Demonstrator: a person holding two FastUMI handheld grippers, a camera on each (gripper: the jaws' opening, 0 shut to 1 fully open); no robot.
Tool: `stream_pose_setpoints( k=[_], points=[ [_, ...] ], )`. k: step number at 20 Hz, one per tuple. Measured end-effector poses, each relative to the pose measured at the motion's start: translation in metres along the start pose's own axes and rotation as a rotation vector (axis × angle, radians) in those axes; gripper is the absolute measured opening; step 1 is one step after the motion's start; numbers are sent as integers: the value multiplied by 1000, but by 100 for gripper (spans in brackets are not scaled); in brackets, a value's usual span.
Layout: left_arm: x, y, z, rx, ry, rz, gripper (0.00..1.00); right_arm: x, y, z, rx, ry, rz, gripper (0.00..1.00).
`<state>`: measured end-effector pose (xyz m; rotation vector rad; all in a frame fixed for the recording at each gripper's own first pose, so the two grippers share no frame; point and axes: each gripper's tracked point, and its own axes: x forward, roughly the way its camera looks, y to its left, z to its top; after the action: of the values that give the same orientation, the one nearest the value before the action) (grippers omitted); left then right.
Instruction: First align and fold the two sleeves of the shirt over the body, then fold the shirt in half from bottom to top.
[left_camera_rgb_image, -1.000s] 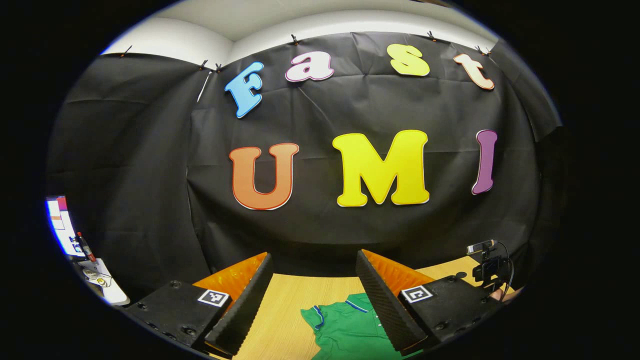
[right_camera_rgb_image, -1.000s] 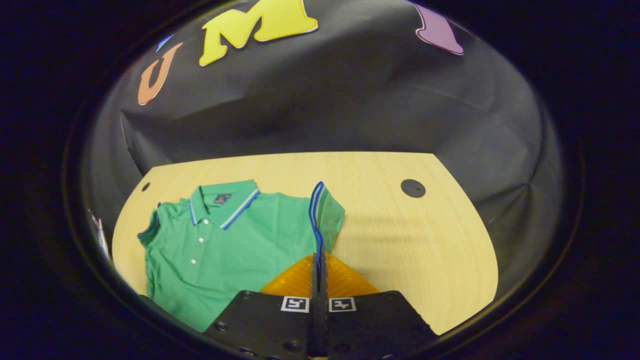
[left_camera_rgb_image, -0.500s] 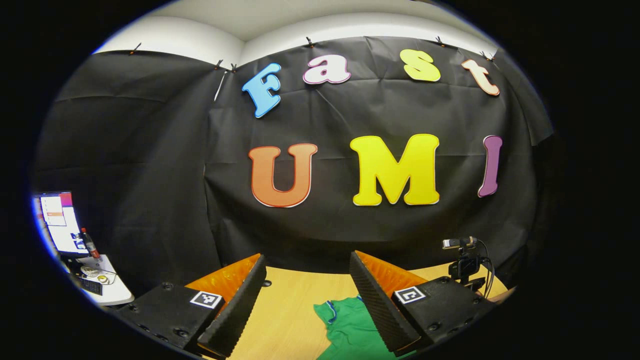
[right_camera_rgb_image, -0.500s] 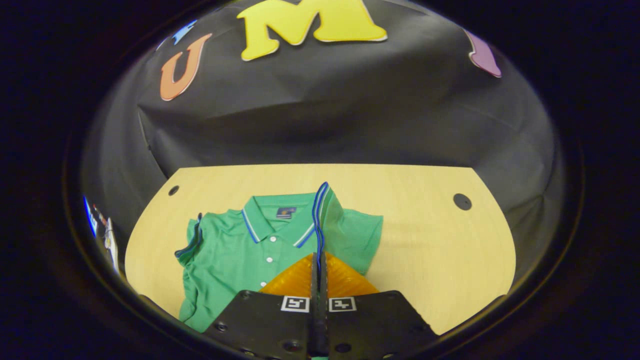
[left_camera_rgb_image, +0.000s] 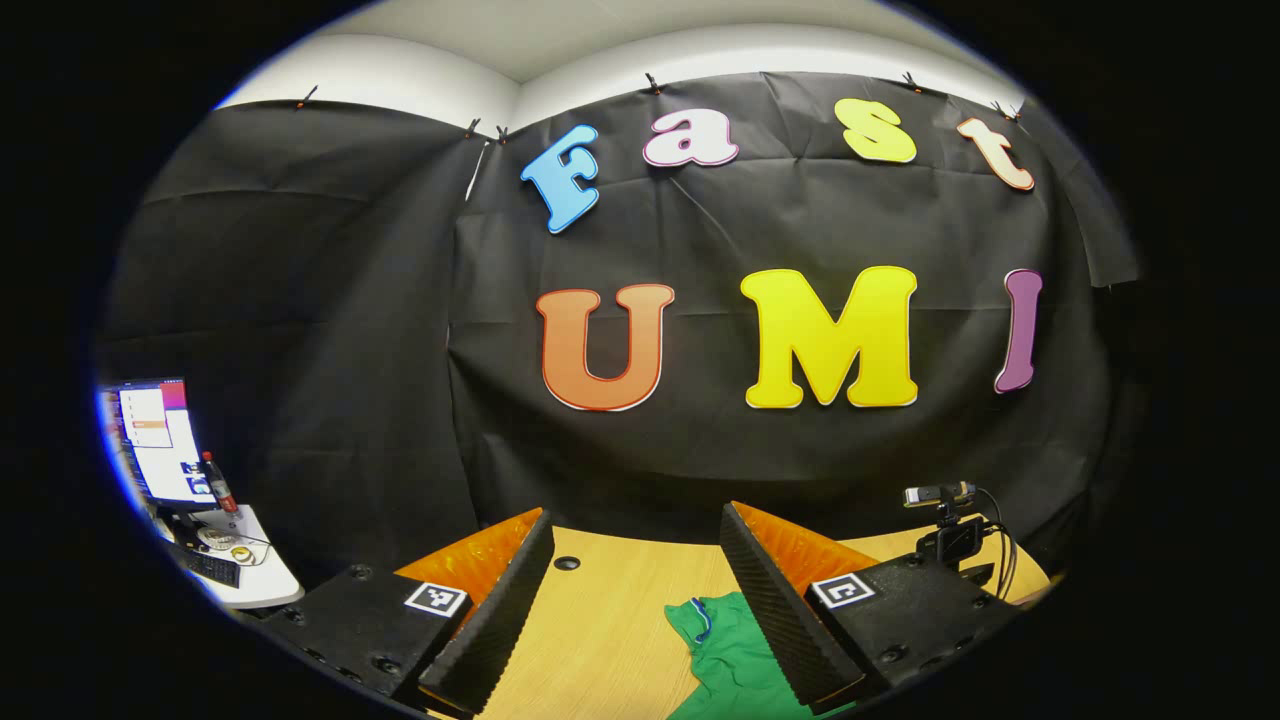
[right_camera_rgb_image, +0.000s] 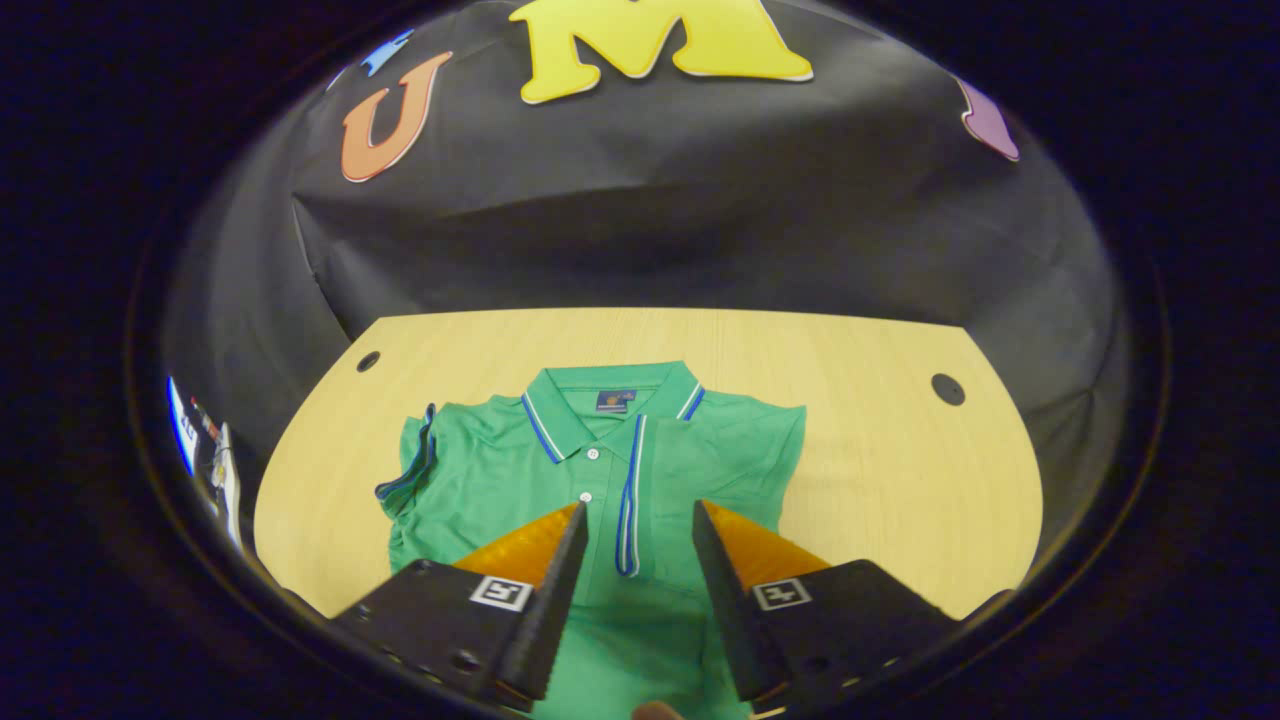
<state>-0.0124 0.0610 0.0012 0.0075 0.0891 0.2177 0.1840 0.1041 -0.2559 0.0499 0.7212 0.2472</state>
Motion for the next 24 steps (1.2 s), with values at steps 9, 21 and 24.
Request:
stream_pose_setpoints(
  k=[9,21,24],
  points=[
    [43,-40,-64,-1,105,-165,100,-148,-4,3,-25,-216,-43,96],
    [144,-73,-279,5,615,-258,100,-227,-55,-3,-21,-290,-165,96],
    [166,-67,-316,57,687,-250,100,-225,-62,-5,-31,-273,-181,96]
  ],
)
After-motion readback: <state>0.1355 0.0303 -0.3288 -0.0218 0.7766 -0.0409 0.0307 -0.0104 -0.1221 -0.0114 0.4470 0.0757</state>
